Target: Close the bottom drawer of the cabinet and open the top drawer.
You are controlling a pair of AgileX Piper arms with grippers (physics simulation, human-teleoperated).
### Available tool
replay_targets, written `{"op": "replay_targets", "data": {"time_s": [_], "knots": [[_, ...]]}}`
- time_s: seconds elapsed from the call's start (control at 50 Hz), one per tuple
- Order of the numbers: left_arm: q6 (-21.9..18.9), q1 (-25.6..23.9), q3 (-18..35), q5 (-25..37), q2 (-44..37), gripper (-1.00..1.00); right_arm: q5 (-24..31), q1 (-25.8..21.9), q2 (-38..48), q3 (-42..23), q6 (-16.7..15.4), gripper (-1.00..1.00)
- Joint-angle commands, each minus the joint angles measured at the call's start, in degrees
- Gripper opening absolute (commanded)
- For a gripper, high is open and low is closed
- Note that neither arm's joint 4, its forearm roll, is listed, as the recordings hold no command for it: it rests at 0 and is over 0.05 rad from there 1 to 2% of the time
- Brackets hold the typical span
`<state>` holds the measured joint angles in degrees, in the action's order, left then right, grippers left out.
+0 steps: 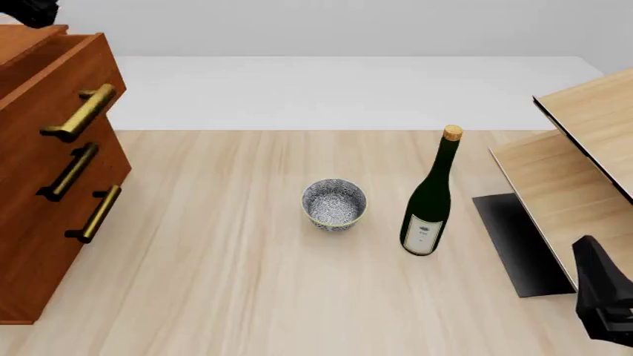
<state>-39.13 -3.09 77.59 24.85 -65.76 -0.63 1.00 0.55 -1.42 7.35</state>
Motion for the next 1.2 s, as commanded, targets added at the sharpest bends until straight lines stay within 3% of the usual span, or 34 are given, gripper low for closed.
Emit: {"op": "replay_targets", "data": {"time_s": [0.02,0.04,0.06,0.08,0.14,0.18,0.2,0.34,0.44,0.5,0.54,0.56,0.62,0.7,0.74,0.86,1.2], "knots": [[12.12,0.44,9.71,10.11,-3.82,1.0,0.14,-0.03,-0.49,0.31,-0.1,1.0],[13.28,2.49,10.4,10.86,-3.66,1.0,0.09,-0.06,-0.5,0.39,-0.11,1.0],[11.58,3.69,9.71,11.2,-3.73,1.0,0.07,-0.07,-0.5,0.4,-0.13,1.0],[14.16,1.46,11.57,11.72,-3.99,1.0,0.04,-0.1,-0.51,0.44,-0.12,1.0],[15.82,2.51,13.12,14.09,-5.05,1.0,-0.02,-0.11,-0.52,0.51,-0.17,1.0],[19.35,3.27,15.02,15.86,-5.7,1.0,-0.03,-0.1,-0.52,0.51,-0.11,1.0],[18.09,4.53,14.8,16.79,-6.1,1.0,-0.05,-0.09,-0.52,0.53,-0.15,1.0],[28.5,2.93,19.94,21.51,-8.31,1.0,-0.11,-0.11,-0.53,0.59,-0.23,1.0],[32.97,2.22,21.64,23.49,-9.54,1.0,-0.12,-0.12,-0.53,0.62,-0.29,1.0],[33.3,2.84,21.15,23.1,-9.08,1.0,-0.11,-0.17,-0.53,0.6,-0.35,1.0],[35.96,3.34,21.42,23.74,-9.44,1.0,-0.11,-0.22,-0.53,0.61,-0.4,1.0],[34.68,3.22,21.17,23.38,-9.19,1.0,-0.11,-0.22,-0.53,0.61,-0.41,1.0],[35.91,3.41,20.94,23.54,-9.22,1.0,-0.08,-0.2,-0.52,0.57,-0.42,1.0],[41.1,2.53,19.9,24.11,-10.08,1.0,-0.05,-0.17,-0.52,0.55,-0.48,1.0],[40.41,3.37,19.03,23.18,-9.38,1.0,-0.06,-0.2,-0.52,0.54,-0.53,1.0],[43.42,4.06,17.12,22.89,-8.84,1.0,-0.03,-0.26,-0.51,0.5,-0.63,1.0],[43.15,7.15,11.14,20.03,-7.89,1.0,0.05,-0.18,-0.51,0.46,-0.5,1.0]]}}
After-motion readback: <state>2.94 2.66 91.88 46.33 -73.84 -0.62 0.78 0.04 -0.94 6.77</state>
